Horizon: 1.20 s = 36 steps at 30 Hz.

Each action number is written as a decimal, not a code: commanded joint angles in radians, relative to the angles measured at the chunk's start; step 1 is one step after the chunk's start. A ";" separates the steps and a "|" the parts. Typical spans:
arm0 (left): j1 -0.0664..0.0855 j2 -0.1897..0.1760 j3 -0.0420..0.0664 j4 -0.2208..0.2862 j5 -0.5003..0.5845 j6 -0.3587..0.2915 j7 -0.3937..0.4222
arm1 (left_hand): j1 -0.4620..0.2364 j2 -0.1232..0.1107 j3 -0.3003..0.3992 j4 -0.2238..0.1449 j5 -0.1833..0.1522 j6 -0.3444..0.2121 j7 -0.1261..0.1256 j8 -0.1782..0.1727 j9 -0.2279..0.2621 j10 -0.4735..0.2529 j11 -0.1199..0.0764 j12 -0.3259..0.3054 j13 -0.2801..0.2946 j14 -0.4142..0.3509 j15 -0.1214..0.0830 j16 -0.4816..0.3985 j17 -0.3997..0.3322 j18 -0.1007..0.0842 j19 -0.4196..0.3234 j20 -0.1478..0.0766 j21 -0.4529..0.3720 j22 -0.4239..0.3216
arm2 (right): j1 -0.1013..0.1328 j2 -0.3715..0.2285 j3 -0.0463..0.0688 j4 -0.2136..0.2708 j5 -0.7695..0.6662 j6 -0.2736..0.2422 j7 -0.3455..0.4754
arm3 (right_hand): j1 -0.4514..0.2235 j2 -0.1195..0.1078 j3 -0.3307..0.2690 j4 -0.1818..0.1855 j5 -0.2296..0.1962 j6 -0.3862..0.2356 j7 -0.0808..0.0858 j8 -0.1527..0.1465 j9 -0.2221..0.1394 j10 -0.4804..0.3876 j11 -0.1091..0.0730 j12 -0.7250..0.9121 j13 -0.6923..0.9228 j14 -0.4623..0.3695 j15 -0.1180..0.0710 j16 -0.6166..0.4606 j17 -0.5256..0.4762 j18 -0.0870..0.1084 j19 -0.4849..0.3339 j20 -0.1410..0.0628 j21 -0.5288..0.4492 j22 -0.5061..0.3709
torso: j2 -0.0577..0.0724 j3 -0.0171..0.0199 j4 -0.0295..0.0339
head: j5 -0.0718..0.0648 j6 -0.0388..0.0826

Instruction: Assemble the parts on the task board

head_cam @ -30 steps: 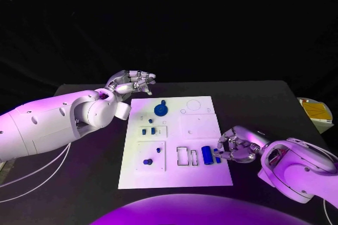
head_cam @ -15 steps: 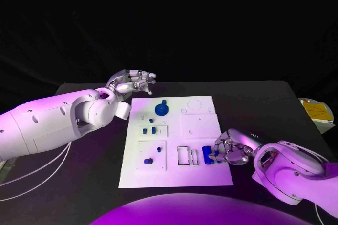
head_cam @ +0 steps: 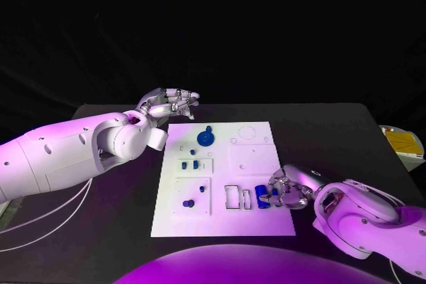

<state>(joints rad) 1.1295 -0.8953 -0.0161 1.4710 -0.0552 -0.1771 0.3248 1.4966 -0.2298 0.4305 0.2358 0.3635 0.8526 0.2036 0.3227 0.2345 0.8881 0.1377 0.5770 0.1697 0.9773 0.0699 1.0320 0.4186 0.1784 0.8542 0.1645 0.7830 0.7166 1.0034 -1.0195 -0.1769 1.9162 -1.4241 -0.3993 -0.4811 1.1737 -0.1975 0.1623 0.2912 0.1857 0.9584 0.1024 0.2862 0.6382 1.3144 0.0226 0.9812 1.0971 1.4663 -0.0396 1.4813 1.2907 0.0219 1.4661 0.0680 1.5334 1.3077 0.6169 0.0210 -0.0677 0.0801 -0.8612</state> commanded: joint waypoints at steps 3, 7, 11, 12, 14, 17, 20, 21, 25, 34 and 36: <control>0.000 0.000 0.001 0.004 0.018 0.019 0.007 | -0.008 0.000 -0.007 0.002 0.002 -0.009 -0.001 0.005 -0.001 -0.004 -0.001 0.003 0.001 -0.007 -0.002 -0.003 -0.001 0.003 -0.001 0.002 -0.006 -0.001 | -0.010 0.019 0.000 -0.017 -0.009 0.027 -0.031 | -0.006 0.005 -0.008 0.000 0.004 -0.007 -0.002 0.005 0.002 0.003 -0.001 0.007 0.003 0.057 -0.007 0.007 0.003 -0.016 0.095 -0.008 0.009 0.255 | -0.001 -0.0004 0.0005 | 0.003 -0.002; 0.000 -0.001 0.001 0.005 0.020 0.020 0.006 | -0.008 0.000 -0.007 0.002 0.002 -0.009 -0.001 0.005 -0.001 -0.004 -0.001 0.003 0.001 -0.007 -0.002 -0.003 -0.001 0.003 -0.001 0.002 -0.006 -0.001 | -0.015 0.033 -0.001 -0.031 -0.008 0.039 -0.039 | -0.005 0.005 -0.008 0.000 0.004 -0.007 -0.002 0.005 0.002 0.006 -0.001 0.014 0.009 0.057 -0.007 0.007 0.003 -0.016 0.095 -0.008 0.010 0.255 | -0.001 -0.0007 -0.0001 | 0.006 -0.002; 0.001 -0.002 0.001 0.006 0.020 0.020 0.005 | -0.008 0.000 -0.007 0.002 0.002 -0.009 -0.001 0.005 -0.001 -0.004 -0.001 0.003 0.001 -0.007 -0.002 -0.003 -0.001 0.003 -0.001 0.002 -0.006 -0.001 | -0.019 0.040 -0.001 -0.037 -0.014 0.052 -0.044 | -0.004 0.007 -0.010 0.000 0.003 -0.007 -0.002 0.006 0.003 0.010 -0.001 0.024 0.017 0.057 -0.007 0.008 0.006 -0.016 0.094 -0.008 0.009 0.255 | -0.001 -0.0007 0.0000 | 0.007 -0.003; 0.001 -0.002 0.001 0.006 0.020 0.020 0.005 | -0.008 0.000 -0.007 0.002 0.002 -0.009 -0.001 0.005 -0.001 -0.004 -0.001 0.003 0.001 -0.007 -0.002 -0.003 -0.001 0.003 -0.001 0.002 -0.006 -0.001 | -0.020 0.042 -0.001 -0.038 -0.017 0.056 -0.045 | -0.003 0.007 -0.012 -0.001 0.003 -0.007 -0.003 0.007 0.003 0.012 -0.001 0.029 0.022 0.058 -0.008 0.008 0.007 -0.016 0.095 -0.008 0.010 0.255 | -0.001 -0.0003 -0.0001 | 0.008 -0.003; 0.001 -0.003 0.001 0.007 0.020 0.020 0.004 | -0.008 0.000 -0.007 0.002 0.002 -0.009 -0.001 0.005 -0.001 -0.004 -0.001 0.003 0.001 -0.007 -0.002 -0.003 -0.001 0.003 -0.001 0.002 -0.006 -0.001 | -0.021 0.046 -0.001 -0.040 -0.023 0.064 -0.048 | 0.000 0.008 -0.015 -0.001 0.003 -0.007 -0.003 0.008 0.004 0.016 -0.001 0.039 0.031 0.058 -0.008 0.009 0.009 -0.016 0.095 -0.008 0.009 0.255 | -0.001 -0.0003 -0.0005 | 0.007 -0.004; 0.001 -0.003 0.001 0.007 0.020 0.021 0.004 | -0.008 0.000 -0.007 0.002 0.002 -0.009 -0.001 0.005 -0.001 -0.004 -0.001 0.003 0.001 -0.007 -0.002 -0.003 -0.001 0.003 -0.001 0.002 -0.006 -0.001 | -0.022 0.049 -0.001 -0.040 -0.030 0.073 -0.050 | 0.021 0.014 -0.027 -0.004 0.005 -0.008 -0.004 0.013 0.009 0.023 -0.002 0.061 0.052 0.059 -0.008 0.012 0.015 -0.016 0.095 -0.009 0.011 0.256 | -0.001 -0.0007 -0.0007 | 0.006 -0.003; 0.001 -0.003 0.001 0.008 0.020 0.021 0.004 | -0.007 0.001 -0.007 0.001 0.002 -0.009 -0.001 0.006 -0.001 -0.005 -0.001 0.005 0.001 -0.007 -0.002 -0.003 -0.001 0.003 0.000 0.002 -0.007 -0.001 | -0.023 0.051 -0.001 -0.040 -0.034 0.073 -0.052 | 0.048 0.022 -0.032 -0.006 0.009 -0.009 -0.004 0.018 0.013 0.027 -0.003 0.081 0.070 0.060 -0.009 0.014 0.021 -0.016 0.095 -0.009 0.012 0.256 | -0.001 -0.0003 -0.0007 | 0.006 -0.003; 0.001 -0.004 0.001 0.008 0.020 0.021 0.003 | -0.007 0.001 -0.007 0.001 0.002 -0.009 -0.001 0.006 -0.001 -0.005 -0.001 0.005 0.001 -0.007 -0.002 -0.003 -0.001 0.003 0.000 0.002 -0.007 -0.001 | -0.023 0.051 -0.001 -0.038 -0.034 0.068 -0.052 | 0.054 0.024 -0.032 -0.006 0.012 -0.009 -0.004 0.020 0.014 0.029 -0.003 0.085 0.075 0.060 -0.009 0.014 0.022 -0.017 0.096 -0.009 0.013 0.256 | -0.001 -0.0003 -0.0007 | 0.006 -0.003; 0.001 -0.004 0.001 0.008 0.020 0.021 0.003 | -0.007 0.001 -0.007 0.001 0.002 -0.009 -0.001 0.006 -0.001 -0.005 -0.001 0.005 0.001 -0.007 -0.002 -0.003 -0.001 0.003 0.000 0.002 -0.007 -0.001 | -0.024 0.050 -0.001 -0.031 -0.036 0.031 -0.051 | 0.084 0.044 -0.027 -0.005 0.042 0.000 -0.008 0.031 0.020 0.046 -0.007 0.126 0.110 0.061 -0.012 0.018 0.029 -0.018 0.099 -0.011 0.021 0.258 | -0.001 0.0001 -0.0012 | 0.007 -0.001; 0.001 -0.003 0.001 0.007 0.020 0.020 0.003 | -0.007 0.001 -0.007 0.001 0.002 -0.009 -0.001 0.006 -0.001 -0.005 -0.001 0.005 0.001 -0.007 -0.002 -0.003 -0.001 0.003 0.000 0.002 -0.007 -0.001 | 0.000 0.025 0.001 0.017 -0.011 -0.053 -0.045 | 0.100 0.067 -0.017 -0.003 0.066 0.017 -0.016 0.046 0.025 0.080 -0.014 0.200 0.170 0.063 -0.017 0.021 0.038 -0.020 0.102 -0.015 0.029 0.261 | -0.003 -0.0018 -0.0010 | 0.000 0.003; 0.001 -0.002 0.001 0.006 0.020 0.018 0.003 | -0.007 0.001 -0.007 0.001 0.002 -0.009 -0.001 0.006 -0.001 -0.005 -0.001 0.005 0.001 -0.007 -0.002 -0.003 -0.001 0.003 0.000 0.002 -0.007 -0.001 | 0.016 0.022 0.001 0.029 0.004 -0.058 -0.044 | 0.099 0.068 -0.017 -0.002 0.067 0.017 -0.016 0.046 0.025 0.082 -0.014 0.203 0.172 0.063 -0.017 0.022 0.040 -0.020 0.102 -0.016 0.030 0.261 | -0.003 -0.0018 -0.0015 | -0.002 0.004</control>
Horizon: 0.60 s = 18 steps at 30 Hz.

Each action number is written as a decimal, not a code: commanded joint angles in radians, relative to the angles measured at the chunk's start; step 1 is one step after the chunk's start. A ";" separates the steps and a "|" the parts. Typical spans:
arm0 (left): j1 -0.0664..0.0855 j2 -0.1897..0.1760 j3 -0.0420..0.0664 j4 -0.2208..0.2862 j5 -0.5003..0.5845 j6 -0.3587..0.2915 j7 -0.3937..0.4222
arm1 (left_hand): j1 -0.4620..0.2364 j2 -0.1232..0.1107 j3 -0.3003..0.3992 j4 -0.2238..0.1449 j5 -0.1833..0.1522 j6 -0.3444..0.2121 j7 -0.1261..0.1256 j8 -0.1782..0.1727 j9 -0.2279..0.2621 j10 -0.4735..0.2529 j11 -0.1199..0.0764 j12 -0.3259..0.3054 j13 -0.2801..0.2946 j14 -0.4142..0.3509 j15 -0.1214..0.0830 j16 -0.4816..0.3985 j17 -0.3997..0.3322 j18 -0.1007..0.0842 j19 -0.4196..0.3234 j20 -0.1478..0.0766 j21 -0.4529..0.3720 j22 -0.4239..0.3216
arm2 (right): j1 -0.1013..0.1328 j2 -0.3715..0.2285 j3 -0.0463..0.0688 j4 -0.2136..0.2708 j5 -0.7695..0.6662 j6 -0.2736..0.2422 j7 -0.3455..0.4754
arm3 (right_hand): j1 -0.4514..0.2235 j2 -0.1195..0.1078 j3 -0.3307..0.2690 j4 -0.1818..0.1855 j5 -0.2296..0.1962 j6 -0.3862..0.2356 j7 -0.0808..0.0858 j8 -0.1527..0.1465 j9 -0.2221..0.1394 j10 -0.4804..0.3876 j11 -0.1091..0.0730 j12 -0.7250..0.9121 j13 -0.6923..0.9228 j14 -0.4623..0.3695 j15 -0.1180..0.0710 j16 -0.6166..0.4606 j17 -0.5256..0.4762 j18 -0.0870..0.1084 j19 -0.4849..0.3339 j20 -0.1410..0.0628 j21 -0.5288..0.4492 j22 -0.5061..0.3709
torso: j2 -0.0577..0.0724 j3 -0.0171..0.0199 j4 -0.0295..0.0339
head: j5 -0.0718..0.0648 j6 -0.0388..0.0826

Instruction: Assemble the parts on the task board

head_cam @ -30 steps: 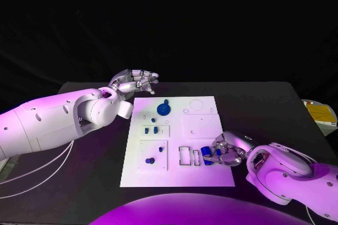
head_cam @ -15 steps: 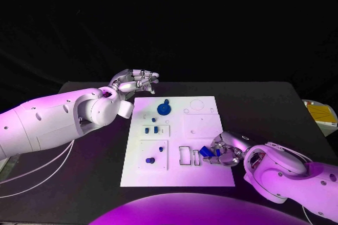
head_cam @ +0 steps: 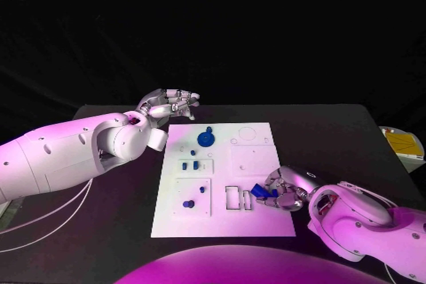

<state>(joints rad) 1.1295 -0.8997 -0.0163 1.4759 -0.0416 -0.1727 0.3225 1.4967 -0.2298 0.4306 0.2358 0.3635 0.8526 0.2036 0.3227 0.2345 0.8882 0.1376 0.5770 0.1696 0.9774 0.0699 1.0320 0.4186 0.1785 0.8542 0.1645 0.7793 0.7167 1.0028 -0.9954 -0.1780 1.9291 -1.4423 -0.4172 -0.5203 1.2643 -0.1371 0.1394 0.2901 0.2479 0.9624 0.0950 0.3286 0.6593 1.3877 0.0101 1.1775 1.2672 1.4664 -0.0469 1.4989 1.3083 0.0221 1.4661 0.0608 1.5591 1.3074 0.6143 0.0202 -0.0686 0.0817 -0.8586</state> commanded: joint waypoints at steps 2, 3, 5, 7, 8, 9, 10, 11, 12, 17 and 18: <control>0.001 0.004 0.001 0.001 0.007 0.013 0.006 | -0.006 0.001 -0.006 0.001 0.002 -0.009 -0.001 0.007 -0.001 -0.006 -0.001 0.006 0.001 -0.008 -0.002 -0.002 -0.001 0.003 0.000 0.002 -0.004 -0.002 | 0.028 -0.003 0.002 0.024 0.034 -0.039 -0.004 | 0.007 0.009 0.006 0.000 0.007 0.014 -0.009 0.005 0.004 0.011 -0.002 0.012 0.006 0.063 -0.010 0.004 0.023 -0.021 0.102 -0.009 0.005 0.262 | -0.001 -0.0013 0.0006 | -0.006 0.001; 0.001 0.005 0.001 0.001 0.007 0.012 0.006 | -0.006 0.001 -0.006 0.001 0.002 -0.009 -0.001 0.007 -0.001 -0.006 -0.001 0.006 0.001 -0.008 -0.002 -0.002 -0.001 0.003 0.000 0.002 -0.004 -0.002 | 0.035 -0.002 0.002 0.029 0.042 -0.037 -0.003 | 0.006 0.010 0.006 0.000 0.008 0.014 -0.009 0.005 0.004 0.011 -0.002 0.013 0.007 0.063 -0.011 0.004 0.023 -0.020 0.102 -0.009 0.004 0.261 | -0.001 -0.0015 0.0009 | -0.007 0.002; 0.001 0.006 0.001 0.001 0.007 0.011 0.006 | -0.006 0.001 -0.006 0.001 0.002 -0.009 -0.001 0.007 -0.001 -0.006 -0.001 0.006 0.001 -0.008 -0.002 -0.002 -0.001 0.003 0.000 0.002 -0.004 -0.002 | 0.045 0.002 0.002 0.036 0.057 -0.030 -0.001 | 0.004 0.010 0.006 0.000 0.013 0.016 -0.010 0.006 0.004 0.012 -0.002 0.014 0.009 0.063 -0.011 0.004 0.023 -0.021 0.103 -0.009 0.006 0.262 | 0.000 -0.0015 0.0013 | -0.008 0.001; 0.001 0.006 0.001 0.001 0.007 0.011 0.006 | -0.006 0.001 -0.006 0.001 0.002 -0.009 -0.001 0.007 -0.001 -0.006 -0.001 0.006 0.001 -0.008 -0.002 -0.002 -0.001 0.003 0.000 0.002 -0.004 -0.002 | 0.051 0.011 0.002 0.040 0.076 -0.020 0.002 | 0.001 0.009 0.004 0.001 0.016 0.017 -0.010 0.007 0.004 0.011 -0.003 0.014 0.009 0.063 -0.011 0.005 0.024 -0.021 0.102 -0.010 0.005 0.262 | 0.001 -0.0012 0.0004 | -0.007 0.001; 0.001 0.007 0.001 0.001 0.007 0.011 0.006 | -0.006 0.001 -0.006 0.001 0.002 -0.009 -0.001 0.007 -0.001 -0.006 -0.001 0.006 0.001 -0.008 -0.002 -0.002 -0.001 0.003 0.000 0.002 -0.004 -0.002 | 0.053 0.014 0.002 0.040 0.081 -0.017 0.003 | 0.001 0.009 0.004 0.001 0.016 0.017 -0.010 0.007 0.004 0.011 -0.003 0.014 0.009 0.063 -0.011 0.005 0.024 -0.021 0.102 -0.010 0.005 0.262 | 0.001 -0.0011 0.0005 | -0.006 0.002; 0.001 0.007 0.001 0.001 0.007 0.012 0.006 | -0.006 0.001 -0.007 0.001 0.002 -0.010 -0.001 0.007 -0.001 -0.006 -0.001 0.006 0.001 -0.008 -0.002 -0.002 -0.001 0.003 0.000 0.002 -0.005 -0.002 | 0.054 0.018 0.003 0.040 0.086 -0.014 0.004 | 0.000 0.009 0.004 0.001 0.016 0.017 -0.010 0.007 0.004 0.011 -0.003 0.014 0.009 0.063 -0.011 0.005 0.023 -0.021 0.102 -0.010 0.005 0.262 | 0.001 -0.0013 0.0006 | -0.006 0.001; 0.001 0.007 0.001 0.001 0.007 0.012 0.006 | -0.006 0.001 -0.007 0.001 0.002 -0.010 -0.001 0.007 -0.001 -0.006 -0.001 0.006 0.001 -0.008 -0.002 -0.002 -0.001 0.003 0.000 0.002 -0.005 -0.002 | 0.056 0.025 0.003 0.040 0.094 -0.008 0.005 | 0.000 0.009 0.004 0.001 0.016 0.017 -0.010 0.007 0.004 0.011 -0.003 0.014 0.009 0.063 -0.011 0.005 0.023 -0.021 0.102 -0.010 0.005 0.262 | 0.002 -0.0011 0.0006 | -0.006 0.001; 0.001 0.008 0.001 0.001 0.007 0.013 0.006 | -0.006 0.001 -0.007 0.001 0.002 -0.010 -0.001 0.007 -0.001 -0.006 -0.001 0.006 0.001 -0.008 -0.002 -0.002 -0.001 0.003 0.000 0.002 -0.005 -0.002 | 0.057 0.032 0.003 0.039 0.102 -0.001 0.007 | -0.001 0.010 0.004 0.001 0.017 0.019 -0.011 0.008 0.004 0.011 -0.003 0.015 0.010 0.063 -0.012 0.005 0.023 -0.021 0.102 -0.010 0.005 0.261 | 0.002 -0.0007 0.0010 | -0.006 0.001; 0.001 0.008 0.001 0.001 0.007 0.013 0.006 | -0.006 0.001 -0.007 0.001 0.002 -0.010 -0.001 0.007 -0.001 -0.006 -0.001 0.006 0.001 -0.008 -0.002 -0.002 -0.001 0.003 0.000 0.002 -0.005 -0.002 | 0.058 0.038 0.002 0.037 0.108 0.005 0.008 | -0.001 0.010 0.004 0.001 0.017 0.019 -0.011 0.008 0.004 0.011 -0.003 0.015 0.010 0.063 -0.012 0.005 0.023 -0.021 0.102 -0.010 0.005 0.261 | 0.002 -0.0003 0.0011 | -0.006 0.001; 0.001 0.010 0.001 0.003 0.007 0.015 0.006 | -0.006 0.001 -0.007 0.001 0.002 -0.010 -0.001 0.007 -0.001 -0.006 -0.001 0.006 0.001 -0.008 -0.002 -0.002 -0.001 0.003 0.000 0.002 -0.005 -0.002 | 0.058 0.076 0.002 0.019 0.141 0.053 0.008 | -0.033 0.021 -0.003 0.003 0.019 0.028 -0.014 0.012 0.003 0.011 -0.005 0.016 0.014 0.063 -0.014 0.005 0.024 -0.020 0.102 -0.012 0.004 0.261 | 0.002 -0.0005 0.0005 | -0.003 -0.001; 0.001 0.010 0.001 0.003 0.007 0.015 0.006 | -0.006 0.001 -0.007 0.001 0.002 -0.010 -0.001 0.007 -0.001 -0.006 -0.001 0.006 0.001 -0.008 -0.002 -0.002 -0.001 0.003 0.000 0.002 -0.005 -0.002 | 0.057 0.081 0.002 0.014 0.146 0.060 0.008 | -0.038 0.023 -0.004 0.003 0.019 0.029 -0.014 0.013 0.003 0.011 -0.006 0.016 0.014 0.063 -0.014 0.005 0.024 -0.020 0.102 -0.012 0.004 0.261 | 0.002 -0.0005 0.0004 | -0.002 -0.002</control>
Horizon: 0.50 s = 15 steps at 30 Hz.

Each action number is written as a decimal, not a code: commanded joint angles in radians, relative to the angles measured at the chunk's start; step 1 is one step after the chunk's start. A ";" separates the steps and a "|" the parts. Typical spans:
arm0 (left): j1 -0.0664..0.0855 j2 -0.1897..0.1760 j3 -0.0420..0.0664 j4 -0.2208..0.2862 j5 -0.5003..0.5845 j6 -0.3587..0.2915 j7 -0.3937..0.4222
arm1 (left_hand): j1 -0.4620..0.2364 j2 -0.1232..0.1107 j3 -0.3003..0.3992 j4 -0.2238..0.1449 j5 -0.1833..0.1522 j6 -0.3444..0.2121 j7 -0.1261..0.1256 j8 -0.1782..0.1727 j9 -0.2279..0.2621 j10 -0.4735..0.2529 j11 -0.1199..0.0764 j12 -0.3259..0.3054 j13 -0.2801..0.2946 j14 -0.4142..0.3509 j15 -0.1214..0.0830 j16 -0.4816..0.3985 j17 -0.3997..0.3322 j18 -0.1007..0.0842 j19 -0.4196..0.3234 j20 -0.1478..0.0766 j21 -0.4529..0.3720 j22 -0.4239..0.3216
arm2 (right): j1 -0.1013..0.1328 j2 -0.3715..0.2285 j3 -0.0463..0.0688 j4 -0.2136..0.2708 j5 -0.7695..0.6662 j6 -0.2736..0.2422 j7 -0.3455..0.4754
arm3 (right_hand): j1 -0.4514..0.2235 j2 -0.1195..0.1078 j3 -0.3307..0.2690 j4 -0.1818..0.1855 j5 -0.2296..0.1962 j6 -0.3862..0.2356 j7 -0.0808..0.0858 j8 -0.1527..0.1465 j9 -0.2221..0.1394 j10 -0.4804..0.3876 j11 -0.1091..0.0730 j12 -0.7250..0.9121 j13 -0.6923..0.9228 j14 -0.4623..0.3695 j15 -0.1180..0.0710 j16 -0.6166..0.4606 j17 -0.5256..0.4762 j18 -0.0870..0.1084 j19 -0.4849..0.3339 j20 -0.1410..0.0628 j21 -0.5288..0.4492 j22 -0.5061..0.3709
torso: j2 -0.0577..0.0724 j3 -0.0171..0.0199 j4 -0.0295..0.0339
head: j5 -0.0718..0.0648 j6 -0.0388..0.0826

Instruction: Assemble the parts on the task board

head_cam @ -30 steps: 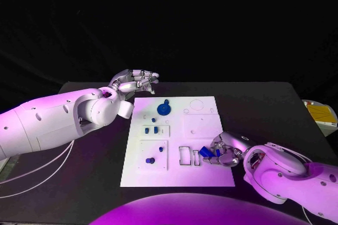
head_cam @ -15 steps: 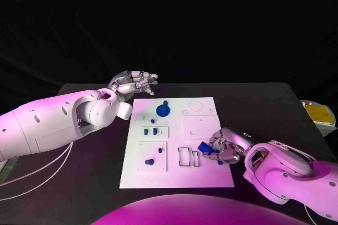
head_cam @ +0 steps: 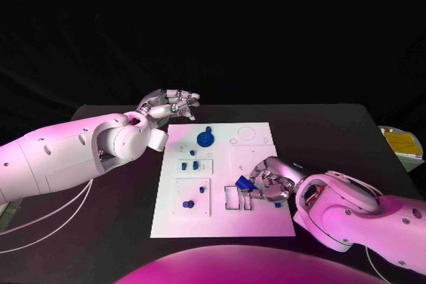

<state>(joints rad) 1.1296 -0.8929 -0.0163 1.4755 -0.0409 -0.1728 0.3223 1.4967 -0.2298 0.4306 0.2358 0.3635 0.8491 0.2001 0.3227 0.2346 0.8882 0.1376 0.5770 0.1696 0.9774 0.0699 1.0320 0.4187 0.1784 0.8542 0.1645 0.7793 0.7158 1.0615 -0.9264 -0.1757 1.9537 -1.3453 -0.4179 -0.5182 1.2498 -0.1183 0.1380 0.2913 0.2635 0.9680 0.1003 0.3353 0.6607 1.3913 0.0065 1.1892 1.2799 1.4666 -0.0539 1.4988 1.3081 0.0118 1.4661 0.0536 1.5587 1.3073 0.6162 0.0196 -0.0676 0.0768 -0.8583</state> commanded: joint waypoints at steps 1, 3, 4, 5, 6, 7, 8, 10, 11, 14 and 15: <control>0.001 0.003 0.001 0.004 0.006 0.015 0.007 | -0.006 0.001 -0.007 0.001 0.002 -0.006 0.002 0.007 -0.001 -0.006 -0.001 0.006 0.001 -0.008 -0.002 -0.002 -0.001 0.003 0.000 0.002 -0.005 -0.001 | -0.003 0.019 -0.001 -0.015 0.053 0.068 0.005 | -0.031 0.008 -0.004 0.002 0.004 0.026 -0.020 0.007 0.001 0.007 -0.003 0.005 0.002 0.063 -0.007 0.005 0.024 -0.010 0.102 -0.006 0.005 0.261 | 0.000 0.0004 -0.0007 | 0.003 -0.003; 0.001 0.004 0.001 0.005 0.006 0.015 0.007 | -0.006 0.001 -0.007 0.001 0.002 -0.006 0.002 0.007 -0.001 -0.006 -0.001 0.007 0.001 -0.009 -0.002 -0.002 -0.001 0.003 0.000 0.002 -0.005 -0.001 | -0.006 0.028 -0.001 -0.022 0.059 0.077 0.004 | -0.040 0.010 -0.007 0.002 0.005 0.029 -0.022 0.009 0.001 0.007 -0.004 0.005 0.003 0.063 -0.008 0.006 0.025 -0.010 0.102 -0.006 0.004 0.261 | 0.001 0.0004 -0.0008 | 0.004 -0.003; 0.001 0.004 0.001 0.005 0.006 0.015 0.006 | -0.006 0.001 -0.007 0.001 0.002 -0.006 0.002 0.007 -0.001 -0.006 -0.001 0.007 0.001 -0.009 -0.002 -0.002 -0.001 0.003 0.000 0.002 -0.005 -0.001 | -0.008 0.032 -0.001 -0.025 0.061 0.081 0.003 | -0.047 0.012 -0.009 0.002 0.004 0.032 -0.023 0.011 0.002 0.008 -0.004 0.006 0.004 0.063 -0.009 0.005 0.024 -0.010 0.102 -0.007 0.004 0.261 | 0.001 0.0005 -0.0004 | 0.006 -0.003; 0.001 0.004 0.001 0.006 0.006 0.015 0.006 | -0.006 0.001 -0.007 0.001 0.002 -0.006 0.002 0.007 -0.001 -0.006 -0.001 0.007 0.001 -0.009 -0.002 -0.002 -0.001 0.003 0.000 0.002 -0.005 -0.001 | -0.011 0.038 -0.001 -0.030 0.064 0.086 0.001 | -0.050 0.013 -0.010 0.002 0.004 0.033 -0.023 0.012 0.002 0.008 -0.005 0.007 0.005 0.063 -0.009 0.005 0.024 -0.010 0.101 -0.007 0.003 0.261 | 0.001 0.0008 -0.0003 | 0.007 -0.003; 0.001 0.004 0.001 0.006 0.006 0.015 0.006 | -0.006 0.001 -0.007 0.001 0.002 -0.006 0.002 0.007 -0.001 -0.006 -0.001 0.007 0.001 -0.009 -0.002 -0.002 -0.001 0.003 0.000 0.002 -0.005 -0.001 | -0.013 0.043 -0.002 -0.034 0.066 0.089 0.000 | -0.058 0.015 -0.013 0.002 0.003 0.036 -0.024 0.014 0.002 0.008 -0.006 0.006 0.005 0.063 -0.010 0.006 0.025 -0.010 0.102 -0.007 0.004 0.261 | 0.001 0.0009 -0.0002 | 0.007 -0.003; 0.001 0.004 0.001 0.007 0.006 0.015 0.006 | -0.006 0.001 -0.007 0.001 0.002 -0.006 0.002 0.007 -0.001 -0.006 -0.001 0.007 0.001 -0.009 -0.002 -0.002 -0.001 0.003 0.000 0.002 -0.005 -0.001 | -0.015 0.048 -0.002 -0.038 0.067 0.093 -0.001 | -0.074 0.020 -0.018 0.002 0.002 0.040 -0.027 0.019 0.003 0.010 -0.007 0.009 0.007 0.063 -0.011 0.006 0.025 -0.010 0.102 -0.008 0.004 0.261 | 0.001 0.0013 -0.0004 | 0.008 -0.003; 0.001 0.004 0.001 0.007 0.006 0.015 0.006 | -0.006 0.001 -0.007 0.001 0.002 -0.006 0.002 0.007 -0.001 -0.006 -0.001 0.007 0.001 -0.009 -0.002 -0.002 -0.001 0.003 0.000 0.002 -0.005 -0.001 | -0.016 0.051 -0.002 -0.040 0.068 0.095 -0.002 | -0.088 0.025 -0.022 0.002 0.002 0.042 -0.028 0.022 0.004 0.010 -0.009 0.009 0.008 0.063 -0.012 0.006 0.026 -0.010 0.102 -0.010 0.005 0.261 | 0.000 0.0015 -0.0006 | 0.009 -0.004; 0.001 0.004 0.001 0.007 0.006 0.016 0.006 | -0.006 0.001 -0.007 0.001 0.002 -0.006 0.002 0.007 -0.001 -0.006 -0.001 0.007 0.001 -0.009 -0.002 -0.002 -0.001 0.003 0.000 0.002 -0.005 -0.001 | -0.018 0.057 -0.002 -0.045 0.066 0.098 -0.004 | -0.105 0.032 -0.028 0.003 0.002 0.045 -0.031 0.026 0.006 0.012 -0.011 0.011 0.011 0.063 -0.014 0.006 0.026 -0.010 0.102 -0.011 0.005 0.261 | 0.001 0.0017 -0.0004 | 0.009 -0.004; 0.001 0.004 0.001 0.007 0.006 0.016 0.006 | -0.006 0.001 -0.007 0.001 0.002 -0.006 0.002 0.007 -0.001 -0.006 -0.001 0.007 0.001 -0.009 -0.002 -0.002 -0.001 0.003 0.000 0.002 -0.005 -0.001 | -0.018 0.059 -0.002 -0.048 0.064 0.100 -0.005 | -0.116 0.037 -0.031 0.003 0.002 0.048 -0.032 0.031 0.007 0.015 -0.012 0.016 0.015 0.064 -0.015 0.007 0.027 -0.010 0.102 -0.012 0.005 0.261 | 0.001 0.0016 -0.0004 | 0.010 -0.004; 0.001 0.004 0.001 0.008 0.006 0.016 0.005 | -0.006 0.001 -0.007 0.001 0.002 -0.007 0.002 0.007 -0.001 -0.007 -0.001 0.008 0.001 -0.009 -0.002 -0.002 -0.001 0.003 0.000 0.002 -0.006 -0.001 | -0.020 0.065 -0.002 -0.055 0.055 0.109 -0.009 | -0.134 0.044 -0.040 0.002 0.010 0.053 -0.036 0.039 0.010 0.020 -0.015 0.023 0.021 0.064 -0.018 0.007 0.029 -0.010 0.102 -0.014 0.003 0.261 | 0.000 0.0012 -0.0012 | 0.011 -0.005; 0.001 0.004 0.001 0.008 0.006 0.016 0.005 | -0.006 0.001 -0.007 0.001 0.002 -0.007 0.002 0.007 -0.001 -0.007 -0.001 0.008 0.001 -0.009 -0.002 -0.002 -0.001 0.003 0.000 0.002 -0.006 -0.001 | -0.020 0.066 -0.002 -0.057 0.053 0.111 -0.010 | -0.137 0.045 -0.042 0.002 0.017 0.053 -0.037 0.041 0.011 0.022 -0.016 0.025 0.023 0.064 -0.019 0.007 0.031 -0.010 0.102 -0.015 0.004 0.261 | 0.000 0.0010 -0.0016 | 0.011 -0.006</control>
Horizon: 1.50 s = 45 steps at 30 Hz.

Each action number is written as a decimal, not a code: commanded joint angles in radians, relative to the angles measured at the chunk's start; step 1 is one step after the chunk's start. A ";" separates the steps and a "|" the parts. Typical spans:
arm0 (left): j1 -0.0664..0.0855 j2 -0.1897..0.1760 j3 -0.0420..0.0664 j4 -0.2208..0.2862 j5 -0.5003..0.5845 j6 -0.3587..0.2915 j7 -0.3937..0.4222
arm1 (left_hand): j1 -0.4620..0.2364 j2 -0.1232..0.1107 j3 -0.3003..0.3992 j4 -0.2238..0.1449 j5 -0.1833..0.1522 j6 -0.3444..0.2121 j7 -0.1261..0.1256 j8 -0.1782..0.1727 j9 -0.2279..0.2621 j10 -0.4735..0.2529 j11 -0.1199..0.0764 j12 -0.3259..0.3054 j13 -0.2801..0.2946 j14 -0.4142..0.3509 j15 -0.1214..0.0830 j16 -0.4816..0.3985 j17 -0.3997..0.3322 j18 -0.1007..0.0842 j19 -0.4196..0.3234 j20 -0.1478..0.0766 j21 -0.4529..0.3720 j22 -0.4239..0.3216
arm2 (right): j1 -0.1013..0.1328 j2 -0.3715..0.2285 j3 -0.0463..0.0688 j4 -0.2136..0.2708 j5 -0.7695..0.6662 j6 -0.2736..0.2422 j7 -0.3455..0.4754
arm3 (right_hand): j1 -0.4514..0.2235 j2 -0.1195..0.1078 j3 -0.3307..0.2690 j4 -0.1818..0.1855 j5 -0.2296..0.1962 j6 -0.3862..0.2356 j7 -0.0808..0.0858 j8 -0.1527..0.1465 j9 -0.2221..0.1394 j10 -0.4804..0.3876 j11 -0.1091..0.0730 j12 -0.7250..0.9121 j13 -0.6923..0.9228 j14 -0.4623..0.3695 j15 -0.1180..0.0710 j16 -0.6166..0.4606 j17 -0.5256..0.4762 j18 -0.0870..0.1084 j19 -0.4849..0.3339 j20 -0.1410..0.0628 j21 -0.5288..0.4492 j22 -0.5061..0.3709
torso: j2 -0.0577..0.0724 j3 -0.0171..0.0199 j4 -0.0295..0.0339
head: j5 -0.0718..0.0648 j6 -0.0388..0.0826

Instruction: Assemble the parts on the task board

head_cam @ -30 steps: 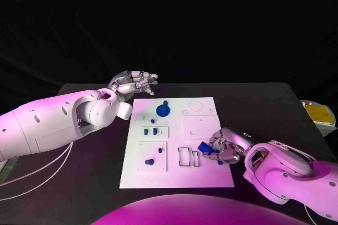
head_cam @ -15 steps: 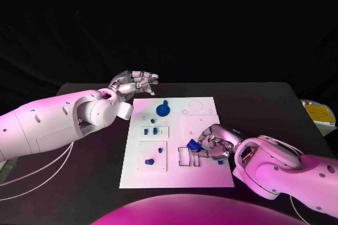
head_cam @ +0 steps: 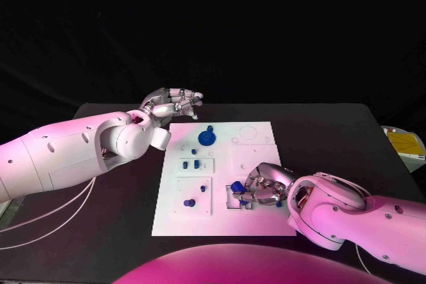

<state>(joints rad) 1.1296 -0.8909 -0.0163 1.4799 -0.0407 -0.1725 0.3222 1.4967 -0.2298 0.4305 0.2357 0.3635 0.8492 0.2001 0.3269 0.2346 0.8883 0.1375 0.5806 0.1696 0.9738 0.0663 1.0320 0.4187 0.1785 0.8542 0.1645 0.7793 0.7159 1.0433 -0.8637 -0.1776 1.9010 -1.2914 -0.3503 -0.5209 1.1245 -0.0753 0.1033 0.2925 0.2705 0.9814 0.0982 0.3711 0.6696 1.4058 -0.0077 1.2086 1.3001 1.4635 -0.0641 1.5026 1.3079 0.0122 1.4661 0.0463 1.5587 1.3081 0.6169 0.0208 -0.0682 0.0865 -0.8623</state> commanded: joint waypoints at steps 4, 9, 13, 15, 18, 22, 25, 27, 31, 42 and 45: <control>0.001 0.002 0.001 0.003 0.006 0.016 0.005 | -0.006 0.001 -0.007 0.001 0.002 -0.007 0.002 0.003 -0.001 -0.007 -0.001 0.004 0.001 -0.005 0.002 -0.002 -0.001 0.003 0.000 0.002 -0.006 -0.002 | -0.003 0.012 0.000 -0.011 -0.008 0.052 -0.009 | -0.015 0.002 -0.010 0.000 0.014 0.041 -0.036 0.008 0.003 0.010 -0.003 0.011 0.007 0.067 -0.009 0.004 0.032 -0.010 0.101 -0.008 0.003 0.260 | 0.000 -0.0003 -0.0009 | 0.003 -0.003; 0.001 0.002 0.001 0.004 0.006 0.016 0.004 | -0.006 0.001 -0.007 0.001 0.002 -0.007 0.002 0.003 -0.001 -0.007 -0.001 0.004 0.001 -0.005 0.002 -0.002 -0.001 0.003 0.000 0.002 -0.006 -0.002 | -0.005 0.021 0.000 -0.020 -0.018 0.053 -0.011 | -0.016 0.002 -0.010 0.000 0.015 0.042 -0.036 0.009 0.004 0.011 -0.003 0.014 0.009 0.067 -0.009 0.004 0.032 -0.010 0.101 -0.009 0.003 0.260 | 0.000 0.0004 -0.0003 | 0.005 -0.003; 0.001 0.001 0.001 0.004 0.006 0.016 0.003 | -0.006 0.001 -0.007 0.001 0.002 -0.007 0.002 0.003 -0.001 -0.007 -0.001 0.004 0.001 -0.005 0.002 -0.002 -0.001 0.003 0.000 0.002 -0.006 -0.002 | -0.006 0.029 0.000 -0.026 -0.021 0.055 -0.012 | -0.016 0.002 -0.011 0.000 0.015 0.043 -0.037 0.010 0.004 0.011 -0.003 0.014 0.010 0.067 -0.009 0.004 0.032 -0.010 0.101 -0.009 0.002 0.260 | -0.001 0.0001 -0.0003 | 0.005 -0.004; 0.001 0.001 0.001 0.004 0.006 0.016 0.003 | -0.006 0.001 -0.007 0.001 0.002 -0.007 0.002 0.003 -0.001 -0.007 -0.001 0.004 0.001 -0.005 0.002 -0.002 -0.001 0.003 0.000 0.002 -0.006 -0.002 | -0.007 0.032 0.000 -0.029 -0.023 0.055 -0.012 | -0.019 0.002 -0.014 0.001 0.016 0.043 -0.037 0.012 0.005 0.012 -0.004 0.014 0.010 0.067 -0.010 0.004 0.032 -0.010 0.101 -0.009 0.002 0.260 | 0.000 -0.0006 -0.0003 | 0.006 -0.006; 0.001 0.000 0.001 0.004 0.006 0.016 0.003 | -0.006 0.001 -0.007 0.001 0.002 -0.007 0.002 0.003 -0.001 -0.007 -0.001 0.004 0.001 -0.005 0.002 -0.002 -0.001 0.003 0.000 0.002 -0.006 -0.002 | -0.009 0.035 0.000 -0.034 -0.028 0.052 -0.013 | -0.036 0.003 -0.028 0.001 -0.008 0.043 -0.039 0.019 0.008 0.012 -0.006 0.013 0.011 0.067 -0.011 0.003 0.031 -0.010 0.101 -0.011 0.002 0.260 | 0.000 -0.0005 -0.0003 | 0.008 -0.006; 0.001 0.000 0.001 0.004 0.006 0.016 0.002 | -0.006 0.001 -0.007 0.001 0.002 -0.007 0.002 0.003 -0.001 -0.007 -0.001 0.004 0.001 -0.005 0.002 -0.002 -0.001 0.003 0.000 0.002 -0.006 -0.002 | -0.012 0.040 0.000 -0.042 -0.043 0.045 -0.016 | -0.074 0.020 -0.069 0.002 -0.106 0.037 -0.040 0.035 0.014 0.013 -0.007 0.012 0.014 0.067 -0.013 0.003 0.029 -0.010 0.101 -0.013 0.002 0.260 | -0.001 -0.0003 -0.0005 | 0.008 -0.006; 0.001 -0.001 0.001 0.004 0.006 0.016 0.002 | -0.006 0.001 -0.007 0.001 0.002 -0.007 0.002 0.003 -0.001 -0.007 -0.001 0.004 0.001 -0.005 0.002 -0.002 -0.001 0.003 0.000 0.002 -0.006 -0.002 | -0.013 0.043 0.000 -0.045 -0.057 0.041 -0.017 | -0.086 0.032 -0.083 0.002 -0.119 0.033 -0.040 0.040 0.015 0.010 -0.007 0.005 0.010 0.066 -0.013 0.001 0.023 -0.008 0.098 -0.013 -0.007 0.257 | -0.001 -0.0005 0.0000 | 0.008 -0.005; 0.001 -0.001 0.001 0.004 0.006 0.016 0.003 | -0.005 0.002 -0.006 0.001 0.003 -0.008 0.003 0.003 -0.001 -0.008 -0.001 0.005 0.001 -0.007 0.002 -0.001 -0.002 0.003 0.000 0.002 -0.007 -0.002 | -0.014 0.045 0.000 -0.046 -0.065 0.038 -0.018 | -0.104 0.038 -0.101 0.002 -0.129 0.030 -0.039 0.044 0.016 0.008 -0.006 0.000 0.009 0.065 -0.012 -0.001 0.020 -0.008 0.097 -0.013 -0.009 0.257 | -0.001 -0.0006 -0.0002 | 0.008 -0.004; 0.001 -0.001 0.001 0.004 0.006 0.015 0.003 | -0.005 0.002 -0.006 0.001 0.003 -0.008 0.003 0.003 -0.001 -0.008 -0.001 0.005 0.001 -0.007 0.002 -0.001 -0.002 0.003 0.000 0.002 -0.007 -0.002 | -0.015 0.048 0.000 -0.045 -0.076 0.033 -0.018 | -0.131 0.042 -0.168 0.002 -0.208 0.019 -0.037 0.055 0.019 0.002 -0.004 -0.015 0.002 0.064 -0.011 -0.003 0.016 -0.007 0.095 -0.011 -0.014 0.255 | -0.001 -0.0010 -0.0007 | 0.007 -0.002; 0.001 -0.003 0.001 0.005 0.006 0.008 0.012 | -0.002 0.004 -0.004 -0.001 0.004 -0.007 0.003 0.004 -0.001 -0.009 -0.001 0.007 0.001 -0.007 0.002 -0.001 -0.002 0.004 0.001 0.002 -0.007 -0.002 | -0.017 0.047 0.000 -0.038 -0.090 0.029 -0.016 | -0.126 0.039 -0.221 0.001 -0.220 0.012 -0.037 0.062 0.020 -0.002 -0.004 -0.023 -0.002 0.064 -0.011 -0.004 0.014 -0.006 0.093 -0.011 -0.019 0.254 | -0.001 -0.0005 -0.0009 | 0.008 -0.004; 0.001 -0.003 0.001 0.005 0.006 0.008 0.012 | -0.002 0.004 -0.004 -0.001 0.004 -0.007 0.003 0.004 -0.001 -0.009 -0.001 0.007 0.001 -0.007 0.002 -0.001 -0.002 0.004 0.001 0.002 -0.007 -0.002 | -0.018 0.042 0.000 -0.032 -0.093 0.021 -0.014 | -0.115 0.047 -0.225 0.001 -0.218 0.011 -0.037 0.064 0.020 -0.001 -0.003 -0.023 -0.001 0.064 -0.010 -0.004 0.015 -0.006 0.094 -0.011 -0.017 0.254 | -0.001 -0.0004 -0.0006 | 0.008 -0.004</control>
<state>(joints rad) 1.1297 -0.8947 -0.0163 1.4817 -0.0402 -0.1725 0.3219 1.4967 -0.2298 0.4306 0.2357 0.3635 0.8492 0.2001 0.3268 0.2346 0.8883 0.1376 0.5806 0.1696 0.9738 0.0663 1.0320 0.4178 0.1784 0.8542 0.1645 0.7754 0.7149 1.0274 -0.8200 -0.1774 1.8653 -1.3620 -0.3224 -0.5343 1.0031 -0.0312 -0.1158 0.2939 0.0522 0.9984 0.0624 0.4292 0.6881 1.4089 -0.0111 1.1902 1.2990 1.4664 -0.0682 1.5025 1.3075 0.0138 1.4661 0.0392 1.5430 1.3075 0.6157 0.0200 -0.0687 0.0944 -0.8663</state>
